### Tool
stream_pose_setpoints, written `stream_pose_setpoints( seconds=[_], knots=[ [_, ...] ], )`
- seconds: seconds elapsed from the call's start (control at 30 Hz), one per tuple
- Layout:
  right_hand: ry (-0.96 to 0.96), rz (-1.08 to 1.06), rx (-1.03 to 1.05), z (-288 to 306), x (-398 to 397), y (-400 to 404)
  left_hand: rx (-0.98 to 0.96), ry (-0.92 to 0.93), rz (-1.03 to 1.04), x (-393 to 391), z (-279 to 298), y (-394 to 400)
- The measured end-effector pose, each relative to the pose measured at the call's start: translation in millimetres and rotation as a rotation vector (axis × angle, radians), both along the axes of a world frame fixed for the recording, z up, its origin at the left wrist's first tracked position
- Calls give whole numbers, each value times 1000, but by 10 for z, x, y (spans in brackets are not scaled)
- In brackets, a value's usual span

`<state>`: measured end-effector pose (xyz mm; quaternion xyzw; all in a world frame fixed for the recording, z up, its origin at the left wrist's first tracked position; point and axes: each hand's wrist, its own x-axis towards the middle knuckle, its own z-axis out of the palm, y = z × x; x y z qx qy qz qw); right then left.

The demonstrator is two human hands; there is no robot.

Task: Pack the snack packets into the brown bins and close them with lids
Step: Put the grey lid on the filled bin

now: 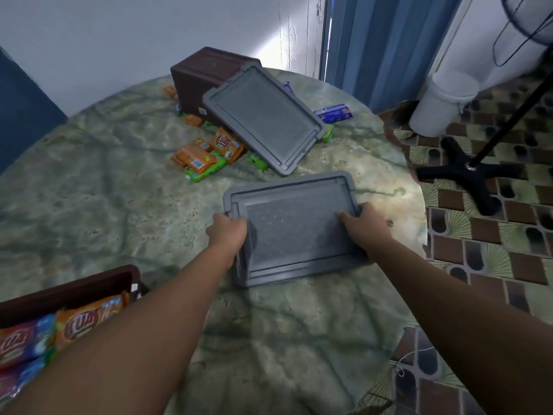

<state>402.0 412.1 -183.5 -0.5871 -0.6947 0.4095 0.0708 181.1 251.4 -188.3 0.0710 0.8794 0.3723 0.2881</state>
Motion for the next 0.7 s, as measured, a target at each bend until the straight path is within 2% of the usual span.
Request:
stream_pose_setpoints(
  seconds=[0.3, 0.43, 0.7],
  knots=[
    [261, -95, -18, 533, -329, -580, 104, 229, -216, -395, 948, -458],
    [434, -32, -148, 708, -557, -1005, 73, 343, -226, -647, 1284, -1024],
    [329, 250, 13, 794, -1208, -2148, 51, 388, -133, -1115, 1374, -2570]
  ],
)
